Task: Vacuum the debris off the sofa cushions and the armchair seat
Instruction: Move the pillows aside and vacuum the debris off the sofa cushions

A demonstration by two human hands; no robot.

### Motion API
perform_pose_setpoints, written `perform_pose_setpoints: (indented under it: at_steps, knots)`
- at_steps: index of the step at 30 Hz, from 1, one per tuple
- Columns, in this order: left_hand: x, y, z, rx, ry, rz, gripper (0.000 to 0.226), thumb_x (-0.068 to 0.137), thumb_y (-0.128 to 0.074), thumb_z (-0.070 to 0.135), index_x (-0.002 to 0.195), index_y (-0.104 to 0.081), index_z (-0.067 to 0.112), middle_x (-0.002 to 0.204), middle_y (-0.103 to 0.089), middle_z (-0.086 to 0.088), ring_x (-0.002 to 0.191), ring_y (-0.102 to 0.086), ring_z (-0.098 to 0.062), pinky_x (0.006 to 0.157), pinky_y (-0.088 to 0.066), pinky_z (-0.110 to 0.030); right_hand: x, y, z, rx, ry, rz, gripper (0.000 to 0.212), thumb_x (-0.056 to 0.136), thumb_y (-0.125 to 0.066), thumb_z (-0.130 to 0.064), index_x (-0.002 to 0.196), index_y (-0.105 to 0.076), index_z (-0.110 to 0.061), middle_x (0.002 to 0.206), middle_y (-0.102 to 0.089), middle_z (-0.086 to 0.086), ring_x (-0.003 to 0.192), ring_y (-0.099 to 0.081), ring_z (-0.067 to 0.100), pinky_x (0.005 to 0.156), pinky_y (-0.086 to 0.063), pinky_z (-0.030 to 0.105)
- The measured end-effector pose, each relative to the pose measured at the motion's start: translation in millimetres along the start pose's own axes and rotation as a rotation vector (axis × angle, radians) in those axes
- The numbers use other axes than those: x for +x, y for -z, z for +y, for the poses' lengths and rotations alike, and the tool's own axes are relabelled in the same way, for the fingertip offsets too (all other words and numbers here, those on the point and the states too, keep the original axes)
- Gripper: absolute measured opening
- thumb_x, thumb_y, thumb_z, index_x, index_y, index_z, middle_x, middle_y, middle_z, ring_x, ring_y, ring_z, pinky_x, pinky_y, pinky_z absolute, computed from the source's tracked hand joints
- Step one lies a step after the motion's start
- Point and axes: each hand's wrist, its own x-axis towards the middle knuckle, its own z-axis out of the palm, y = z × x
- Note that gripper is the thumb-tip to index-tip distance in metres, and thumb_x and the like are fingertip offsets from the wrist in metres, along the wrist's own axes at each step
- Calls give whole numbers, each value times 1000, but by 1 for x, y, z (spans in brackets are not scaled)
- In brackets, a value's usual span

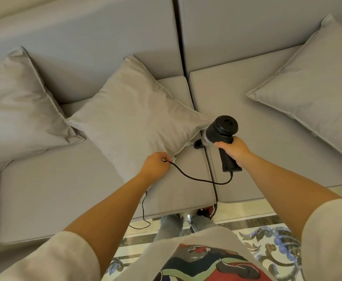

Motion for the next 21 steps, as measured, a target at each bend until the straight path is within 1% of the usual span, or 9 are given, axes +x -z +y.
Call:
perform_pose_setpoints:
  at_steps: [4, 6, 9, 10, 11, 13, 15, 18, 21]
  knots:
    - [0, -2, -1, -12, -3, -2, 25, 90, -44, 5, 100, -66, 3, 87, -55, -6, 78, -49, -22, 54, -35, -16, 1, 0, 1, -65, 18, 3, 26, 80, -67, -23, 98, -53, -12, 79, -56, 4, 71, -53, 17, 69, -41, 32]
    - [-1, -3, -2, -12, -9, -5, 24, 89, -45, 4, 99, -66, 3, 88, -57, -9, 77, -48, -22, 54, -34, -16, 0, 0, 2, -95, 6, -15, 23, 80, -67, -23, 94, -53, -12, 77, -56, 4, 69, -53, 17, 66, -41, 30]
    - [-2, -3, -3, -16, -19, 0, 24, 89, -45, 4, 99, -67, 2, 98, -65, -18, 75, -48, -22, 52, -34, -16, -1, 1, 5, -50, 18, 26, 20, 80, -67, -24, 89, -53, -14, 76, -56, 3, 68, -53, 16, 58, -40, 26]
    - [-2, -3, -3, -18, -21, 3, 24, 89, -44, 4, 99, -67, 2, 101, -65, -18, 76, -48, -22, 52, -34, -15, -2, 1, 6, -16, 16, 51, 22, 80, -67, -24, 91, -53, -13, 76, -56, 4, 68, -54, 17, 58, -41, 26]
    - [-2, -3, -3, -19, -22, 8, 25, 89, -44, 4, 99, -67, 2, 101, -65, -18, 77, -48, -22, 53, -34, -15, -2, 2, 7, 20, 8, 74, 25, 80, -67, -24, 95, -52, -12, 78, -56, 4, 70, -54, 18, 61, -42, 28]
    - [-1, -3, -4, -17, -21, 11, 25, 89, -44, 4, 99, -67, 2, 95, -63, -15, 78, -48, -22, 54, -34, -15, -3, 4, 9, 51, -2, 101, 29, 80, -67, -25, 101, -52, -10, 81, -57, 6, 71, -55, 19, 69, -43, 33]
    - [-2, -4, -4, -14, -22, 11, 25, 90, -44, 4, 99, -67, 3, 88, -57, -8, 77, -48, -22, 53, -34, -15, -4, 5, 11, 36, 10, 93, 29, 80, -66, -25, 102, -53, -10, 82, -57, 7, 71, -55, 18, 70, -42, 34]
    - [-3, -7, -4, -16, -30, 2, 24, 91, -45, 7, 100, -67, 3, 84, -55, -4, 75, -47, -20, 52, -33, -14, -5, 6, 11, -33, 2, 28, 28, 81, -65, -24, 102, -53, -10, 83, -57, 7, 71, -54, 17, 68, -42, 32]
    - [-4, -11, -4, -12, -27, -10, 24, 91, -45, 8, 100, -66, 3, 69, -51, 2, 60, -44, -12, 50, -31, -14, -7, 5, 8, -120, -29, -27, 23, 81, -66, -25, 95, -54, -11, 77, -56, 6, 68, -53, 18, 58, -41, 28]
